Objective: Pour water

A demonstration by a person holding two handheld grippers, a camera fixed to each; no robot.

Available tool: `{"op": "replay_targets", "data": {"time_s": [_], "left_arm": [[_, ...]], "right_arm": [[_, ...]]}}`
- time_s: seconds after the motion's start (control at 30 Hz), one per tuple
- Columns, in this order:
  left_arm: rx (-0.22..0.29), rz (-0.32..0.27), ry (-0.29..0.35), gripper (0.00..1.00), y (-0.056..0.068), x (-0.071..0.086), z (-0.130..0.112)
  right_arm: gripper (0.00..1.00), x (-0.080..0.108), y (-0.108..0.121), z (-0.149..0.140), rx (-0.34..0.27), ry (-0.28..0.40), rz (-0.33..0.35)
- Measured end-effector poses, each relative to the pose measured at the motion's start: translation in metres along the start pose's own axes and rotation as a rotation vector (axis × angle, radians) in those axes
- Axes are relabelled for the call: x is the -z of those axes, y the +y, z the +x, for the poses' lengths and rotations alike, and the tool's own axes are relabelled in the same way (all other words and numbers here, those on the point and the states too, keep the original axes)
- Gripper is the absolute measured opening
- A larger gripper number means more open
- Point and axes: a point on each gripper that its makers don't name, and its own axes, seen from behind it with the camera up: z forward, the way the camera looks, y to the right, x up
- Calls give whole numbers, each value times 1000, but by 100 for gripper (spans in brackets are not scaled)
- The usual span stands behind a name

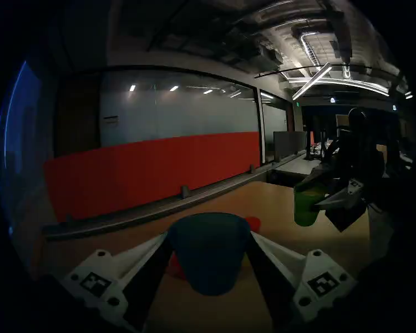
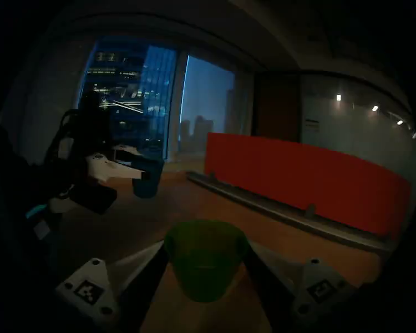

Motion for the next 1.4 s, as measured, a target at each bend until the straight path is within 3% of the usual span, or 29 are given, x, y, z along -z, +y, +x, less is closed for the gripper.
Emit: {"op": "replay_targets", "data": {"time_s": [0.27, 0.57, 1.17, 1.4], "left_arm": [[-11, -5, -20, 87, 4, -1, -9], [-43, -40, -81, 88, 17, -7, -31], [-109, -114, -263, 88, 33, -17, -93], [-130, -132, -330, 88, 30, -17, -117]], "right_arm": [[100, 5, 6, -4, -11, -3, -10], [100, 4, 7, -18, -17, -34, 0], [100, -6, 3, -57, -2, -165, 61], [100, -10, 0, -76, 16, -231, 85]]}}
